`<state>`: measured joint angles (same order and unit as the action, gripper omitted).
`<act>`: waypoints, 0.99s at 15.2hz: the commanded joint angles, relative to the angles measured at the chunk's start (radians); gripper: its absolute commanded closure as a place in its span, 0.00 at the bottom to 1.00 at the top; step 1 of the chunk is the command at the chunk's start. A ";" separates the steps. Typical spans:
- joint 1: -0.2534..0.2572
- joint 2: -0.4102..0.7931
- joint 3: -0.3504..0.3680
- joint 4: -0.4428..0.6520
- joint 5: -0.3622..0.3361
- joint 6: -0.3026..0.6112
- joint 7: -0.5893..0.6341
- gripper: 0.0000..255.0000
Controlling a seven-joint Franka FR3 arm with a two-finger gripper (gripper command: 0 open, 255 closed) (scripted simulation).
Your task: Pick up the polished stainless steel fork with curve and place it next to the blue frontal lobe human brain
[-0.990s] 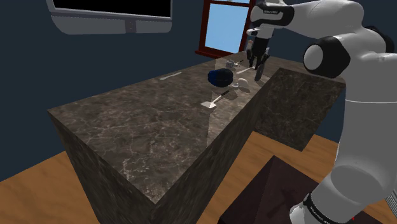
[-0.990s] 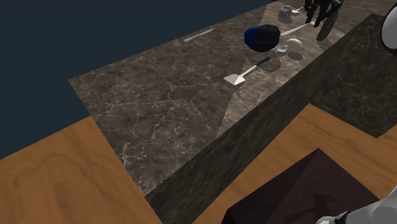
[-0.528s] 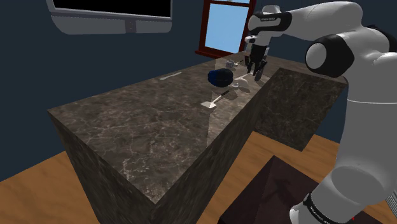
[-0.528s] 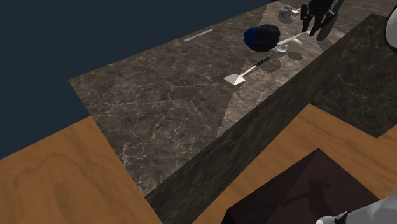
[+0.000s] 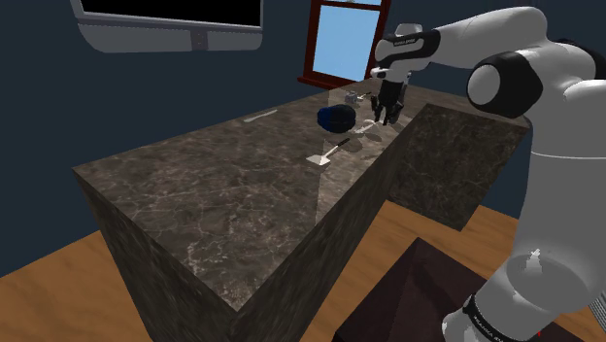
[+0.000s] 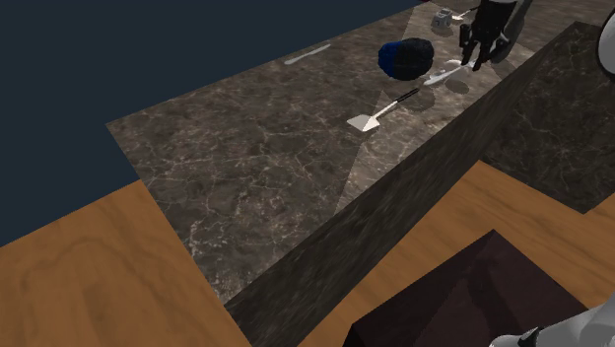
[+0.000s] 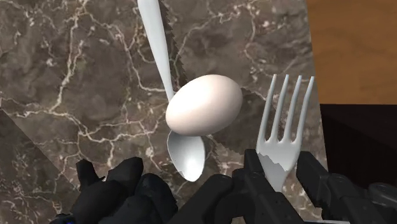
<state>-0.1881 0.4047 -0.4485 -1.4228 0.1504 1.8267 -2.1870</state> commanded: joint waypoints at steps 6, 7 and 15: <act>0.005 0.009 0.004 -0.083 0.006 0.091 -0.005 1.00; 0.006 0.012 0.005 -0.093 0.008 0.103 -0.006 1.00; 0.006 0.020 0.008 -0.124 0.013 0.142 -0.008 1.00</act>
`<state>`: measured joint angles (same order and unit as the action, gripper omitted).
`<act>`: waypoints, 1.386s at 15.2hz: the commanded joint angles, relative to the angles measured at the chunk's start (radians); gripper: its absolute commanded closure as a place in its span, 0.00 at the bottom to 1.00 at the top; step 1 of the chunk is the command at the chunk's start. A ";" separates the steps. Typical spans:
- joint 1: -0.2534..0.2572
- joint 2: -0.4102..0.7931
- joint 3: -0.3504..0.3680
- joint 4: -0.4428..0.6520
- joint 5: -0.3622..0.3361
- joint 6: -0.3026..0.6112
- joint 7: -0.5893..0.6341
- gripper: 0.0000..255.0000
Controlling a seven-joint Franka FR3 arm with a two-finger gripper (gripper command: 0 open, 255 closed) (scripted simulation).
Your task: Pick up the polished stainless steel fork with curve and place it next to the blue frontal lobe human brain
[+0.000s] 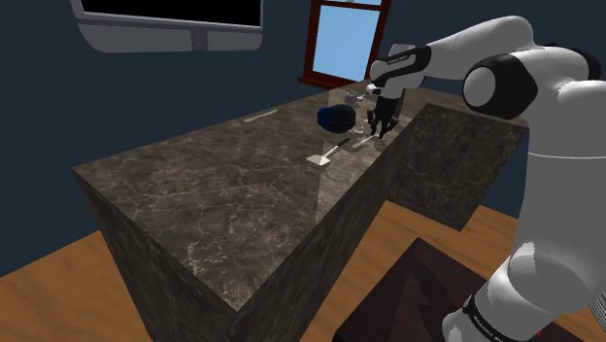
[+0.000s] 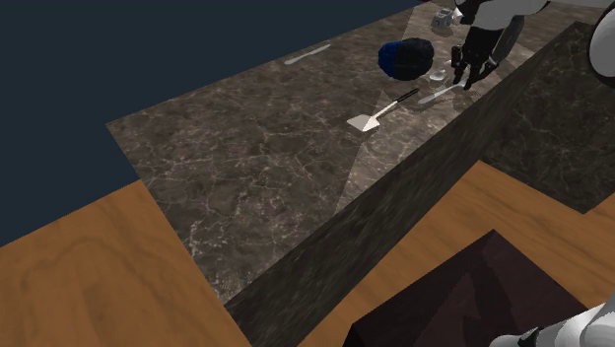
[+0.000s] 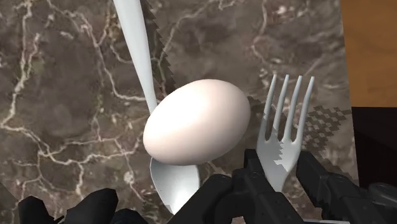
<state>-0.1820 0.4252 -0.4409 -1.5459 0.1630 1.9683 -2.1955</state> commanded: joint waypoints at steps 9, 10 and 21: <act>0.000 0.000 0.000 0.000 0.000 0.000 0.000 0.00; 0.001 -0.009 -0.002 0.021 -0.005 -0.029 0.003 0.00; 0.000 -0.026 -0.007 0.090 -0.014 -0.114 0.010 0.00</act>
